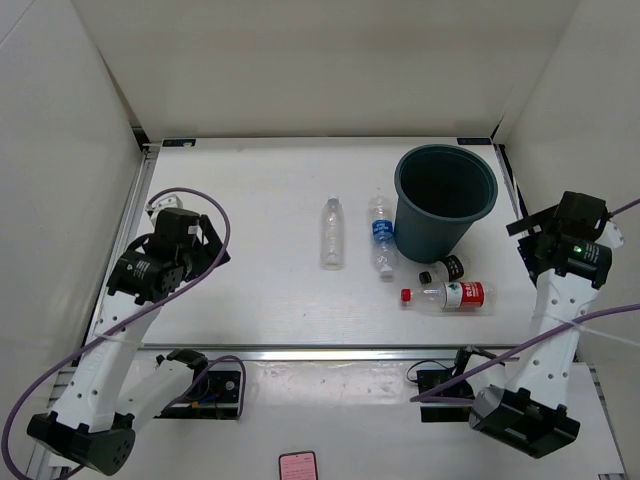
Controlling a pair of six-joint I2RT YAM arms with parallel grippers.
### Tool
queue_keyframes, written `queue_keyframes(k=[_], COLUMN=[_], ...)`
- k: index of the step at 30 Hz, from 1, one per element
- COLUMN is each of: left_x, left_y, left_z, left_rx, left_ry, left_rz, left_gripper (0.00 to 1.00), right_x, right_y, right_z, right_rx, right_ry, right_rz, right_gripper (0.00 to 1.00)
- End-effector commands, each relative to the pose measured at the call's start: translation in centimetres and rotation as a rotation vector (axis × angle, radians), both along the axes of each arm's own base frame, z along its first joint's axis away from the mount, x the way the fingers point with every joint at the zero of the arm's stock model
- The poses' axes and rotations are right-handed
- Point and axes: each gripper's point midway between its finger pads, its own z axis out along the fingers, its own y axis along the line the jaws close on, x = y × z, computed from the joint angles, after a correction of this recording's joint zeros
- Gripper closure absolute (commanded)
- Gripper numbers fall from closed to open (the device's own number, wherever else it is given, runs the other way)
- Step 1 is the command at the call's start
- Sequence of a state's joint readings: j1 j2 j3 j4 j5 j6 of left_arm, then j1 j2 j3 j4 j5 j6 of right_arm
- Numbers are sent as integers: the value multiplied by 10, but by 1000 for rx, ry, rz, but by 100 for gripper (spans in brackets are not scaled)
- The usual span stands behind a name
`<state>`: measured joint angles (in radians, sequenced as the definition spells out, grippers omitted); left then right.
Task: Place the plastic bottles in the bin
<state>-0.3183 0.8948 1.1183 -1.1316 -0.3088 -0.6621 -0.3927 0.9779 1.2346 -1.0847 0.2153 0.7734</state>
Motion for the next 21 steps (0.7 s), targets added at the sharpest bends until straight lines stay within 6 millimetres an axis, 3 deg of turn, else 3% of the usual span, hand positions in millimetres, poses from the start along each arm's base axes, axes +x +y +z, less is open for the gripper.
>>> queue_keyframes(k=[1, 5, 11, 15, 21], left_x=[-4, -3, 1, 1, 8], left_y=[4, 0, 7, 5, 0], left_z=[-5, -3, -12, -23, -41], left_rx=[28, 29, 68, 48, 45], left_ry=[14, 19, 33, 39, 68], left_rz=[-9, -44, -5, 4, 5], left_gripper=[0, 0, 0, 0, 0], right_x=[25, 23, 7, 4, 5], right_y=[10, 24, 36, 47, 47], right_z=[25, 4, -64, -99, -130], right_rx=[-7, 97, 331, 461, 533], right_ry=[-98, -45, 19, 77, 99], right_rz=[163, 180, 62, 34, 5], right_gripper=[0, 0, 0, 0, 0])
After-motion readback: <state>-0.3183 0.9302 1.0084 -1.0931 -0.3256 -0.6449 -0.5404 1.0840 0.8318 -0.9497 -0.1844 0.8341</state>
